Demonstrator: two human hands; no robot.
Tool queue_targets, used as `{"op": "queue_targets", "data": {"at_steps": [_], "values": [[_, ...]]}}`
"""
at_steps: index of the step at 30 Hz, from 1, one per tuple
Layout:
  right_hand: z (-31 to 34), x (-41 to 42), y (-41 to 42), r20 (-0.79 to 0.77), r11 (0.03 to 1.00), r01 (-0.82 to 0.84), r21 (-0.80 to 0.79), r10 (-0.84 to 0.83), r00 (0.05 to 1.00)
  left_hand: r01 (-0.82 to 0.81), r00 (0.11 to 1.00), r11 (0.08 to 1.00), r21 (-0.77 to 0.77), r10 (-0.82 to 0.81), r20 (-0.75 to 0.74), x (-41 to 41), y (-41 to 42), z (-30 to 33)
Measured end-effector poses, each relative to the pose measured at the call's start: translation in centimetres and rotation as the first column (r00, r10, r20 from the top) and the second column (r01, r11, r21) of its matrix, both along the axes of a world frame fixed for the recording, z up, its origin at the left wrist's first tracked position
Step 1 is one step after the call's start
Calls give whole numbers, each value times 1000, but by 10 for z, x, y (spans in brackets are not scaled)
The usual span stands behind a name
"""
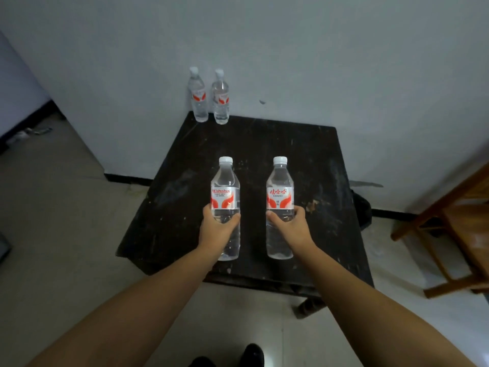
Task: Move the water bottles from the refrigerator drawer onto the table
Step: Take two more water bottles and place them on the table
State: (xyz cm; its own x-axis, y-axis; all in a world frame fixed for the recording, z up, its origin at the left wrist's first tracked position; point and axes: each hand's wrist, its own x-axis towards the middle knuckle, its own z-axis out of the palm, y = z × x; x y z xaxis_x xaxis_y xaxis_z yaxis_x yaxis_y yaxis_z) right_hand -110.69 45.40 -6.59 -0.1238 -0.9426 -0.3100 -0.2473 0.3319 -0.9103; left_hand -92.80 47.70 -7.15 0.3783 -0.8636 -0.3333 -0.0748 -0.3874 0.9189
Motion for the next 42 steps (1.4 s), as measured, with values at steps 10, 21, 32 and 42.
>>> {"op": "queue_targets", "data": {"at_steps": [10, 21, 32, 42], "values": [[-7, 18, -128, -38, 1000, 7, 11, -7, 999, 22, 1000, 1000, 3, -22, -2, 23, -133, -17], [-7, 64, -287, -43, 986, 162, 40, -161, 986, 267, 964, 961, 72, -267, -17, 69, -329, -25], [-36, 65, -445, -145, 988, 149, 48, -141, 979, 290, 956, 957, -4, -290, -37, 52, -484, -43], [-63, 82, -540, -61, 969, 223, -108, -231, 971, 186, 982, 962, -202, -173, 81, 40, -574, -66]]}}
